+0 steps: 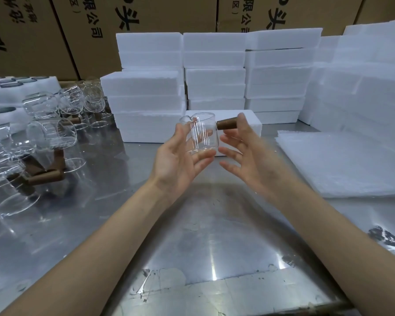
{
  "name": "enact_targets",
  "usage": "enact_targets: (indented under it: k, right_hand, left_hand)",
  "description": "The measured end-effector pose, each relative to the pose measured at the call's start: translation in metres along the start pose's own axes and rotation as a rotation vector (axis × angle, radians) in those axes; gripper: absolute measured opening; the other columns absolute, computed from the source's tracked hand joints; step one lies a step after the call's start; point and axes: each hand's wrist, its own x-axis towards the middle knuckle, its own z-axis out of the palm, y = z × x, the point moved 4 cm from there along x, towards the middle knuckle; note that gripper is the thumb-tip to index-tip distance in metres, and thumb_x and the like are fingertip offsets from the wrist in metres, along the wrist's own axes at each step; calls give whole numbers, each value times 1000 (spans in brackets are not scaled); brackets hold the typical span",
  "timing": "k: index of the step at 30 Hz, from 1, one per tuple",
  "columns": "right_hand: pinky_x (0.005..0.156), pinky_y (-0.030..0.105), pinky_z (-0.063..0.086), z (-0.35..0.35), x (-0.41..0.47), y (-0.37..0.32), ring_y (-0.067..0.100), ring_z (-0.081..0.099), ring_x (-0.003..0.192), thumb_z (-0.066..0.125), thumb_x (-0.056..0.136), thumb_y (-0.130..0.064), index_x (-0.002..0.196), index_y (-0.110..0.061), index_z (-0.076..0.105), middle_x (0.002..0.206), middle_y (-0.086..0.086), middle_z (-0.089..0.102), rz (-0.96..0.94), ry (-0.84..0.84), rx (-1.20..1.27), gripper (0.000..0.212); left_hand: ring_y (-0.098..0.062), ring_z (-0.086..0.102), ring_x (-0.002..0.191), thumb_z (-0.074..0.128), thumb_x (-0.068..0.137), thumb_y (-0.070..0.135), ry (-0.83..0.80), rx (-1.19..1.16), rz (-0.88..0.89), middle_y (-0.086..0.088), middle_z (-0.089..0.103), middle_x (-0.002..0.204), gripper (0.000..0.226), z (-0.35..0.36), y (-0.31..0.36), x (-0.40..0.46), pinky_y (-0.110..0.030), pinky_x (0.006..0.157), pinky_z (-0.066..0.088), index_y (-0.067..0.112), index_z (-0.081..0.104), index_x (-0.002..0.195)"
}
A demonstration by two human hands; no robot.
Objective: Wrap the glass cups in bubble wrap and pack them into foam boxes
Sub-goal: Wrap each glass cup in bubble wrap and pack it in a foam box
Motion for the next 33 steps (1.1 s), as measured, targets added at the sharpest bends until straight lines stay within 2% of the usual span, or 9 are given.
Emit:
enact_targets:
  k: [7, 11, 13, 17, 20, 22, 26, 30, 33]
  right_hand:
    - [91, 33, 51, 10, -4, 7, 6, 63, 106, 80, 61, -47, 114, -22, 58, 112, -5, 67, -120, 39, -251, 64]
    - [92, 32, 51, 3, -3, 1, 9, 66, 103, 80, 69, -36, 112, -16, 62, 102, -9, 70, -139, 18, -136, 51]
    - [90, 30, 48, 1, -2, 0, 7, 65, 103, 77, 70, -38, 110, -20, 65, 103, -11, 70, -108, -34, -75, 45]
    - [96, 30, 41, 1, -2, -2, 2, 60, 112, 62, 80, -41, 111, -28, 68, 115, -13, 68, -53, -173, -77, 34]
    - [100, 32, 39, 4, -3, -3, 2, 58, 115, 62, 82, -40, 113, -28, 68, 120, -11, 66, -21, -236, -71, 33]
    - [103, 34, 40, 4, -2, -3, 4, 60, 113, 66, 78, -40, 113, -24, 67, 121, -6, 66, 5, -198, -62, 39]
    - [99, 32, 47, -1, -2, -4, 2, 63, 106, 67, 81, -38, 121, -20, 60, 117, -8, 66, -80, 33, -134, 45]
    - [93, 29, 50, 5, -6, -7, 1, 61, 102, 71, 75, -41, 118, -23, 57, 114, -8, 61, -226, 154, -215, 48]
    - [83, 16, 48, 13, -9, -7, -2, 59, 95, 69, 59, -55, 119, -26, 52, 112, -13, 56, -319, 196, -296, 68]
  left_hand:
    - [-24, 64, 112, 44, 91, 51, -13, 108, 44, -3, 58, 134, 54, 5, 0, -4, -42, 101, 46, 28, 47, 139]
    - [-16, 65, 111, 33, 87, 68, -50, 197, -6, 7, 55, 136, 67, 4, 1, -4, -37, 99, 43, 35, 37, 144]
    - [-11, 66, 107, 43, 80, 71, -54, 244, -29, 11, 59, 132, 77, 4, 0, -5, -34, 97, 42, 31, 37, 146]
    - [-2, 60, 111, 57, 75, 55, -55, 383, 17, 19, 66, 116, 47, 13, 0, -6, -31, 97, 36, 37, 62, 118]
    - [2, 58, 114, 63, 74, 46, 86, 429, 147, 13, 66, 120, 50, 14, 4, -8, -20, 91, 39, 26, 62, 120]
    - [3, 61, 109, 69, 71, 43, 196, 457, 255, 12, 67, 117, 53, 13, 7, -12, -15, 88, 44, 24, 61, 121]
    - [-2, 60, 110, 83, 68, 37, 427, 517, 431, 10, 63, 117, 58, 7, 10, -17, -26, 100, 45, 26, 55, 118]
    - [0, 55, 113, 84, 70, 28, 471, 561, 522, 4, 60, 122, 60, 9, 9, -18, -18, 98, 42, 19, 51, 119]
    - [-3, 56, 112, 85, 71, 24, 469, 631, 556, 8, 58, 122, 60, 13, 8, -18, -21, 99, 44, 22, 48, 118]
